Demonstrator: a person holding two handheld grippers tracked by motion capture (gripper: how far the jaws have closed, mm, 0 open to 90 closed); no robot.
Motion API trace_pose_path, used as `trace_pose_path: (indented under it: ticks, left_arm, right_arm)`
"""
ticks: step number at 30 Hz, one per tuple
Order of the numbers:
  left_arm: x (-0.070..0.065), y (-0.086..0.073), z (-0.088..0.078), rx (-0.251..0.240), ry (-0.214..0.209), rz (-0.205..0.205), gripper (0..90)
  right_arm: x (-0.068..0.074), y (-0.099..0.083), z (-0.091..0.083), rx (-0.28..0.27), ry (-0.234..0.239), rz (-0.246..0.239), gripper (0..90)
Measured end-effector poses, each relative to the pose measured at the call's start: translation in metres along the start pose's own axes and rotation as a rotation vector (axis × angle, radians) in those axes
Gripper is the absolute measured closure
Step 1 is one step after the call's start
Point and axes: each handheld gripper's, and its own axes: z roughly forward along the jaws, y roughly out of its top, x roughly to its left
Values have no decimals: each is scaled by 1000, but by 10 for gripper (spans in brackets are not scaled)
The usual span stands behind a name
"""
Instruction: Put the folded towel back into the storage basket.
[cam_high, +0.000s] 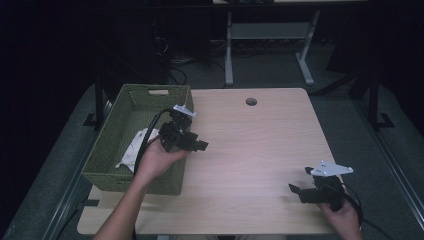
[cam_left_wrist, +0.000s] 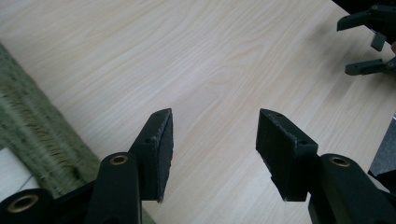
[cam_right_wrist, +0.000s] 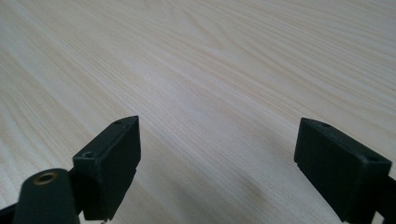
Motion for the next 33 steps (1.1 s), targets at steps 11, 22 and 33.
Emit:
trace_pose_path:
  ticks: [11,22,33]
  left_arm:
    - [-21,2,19,-5,5,19,427]
    - [-44,5,40,10,-28,59,436]
    - [-74,-1,66,2,-66,101,416]
  right_arm:
    - [0,-1,0,4,1,1,142]
    - [0,-2,-1,9,-1,1,142]
    - [0,-2,-3,8,-4,1,142]
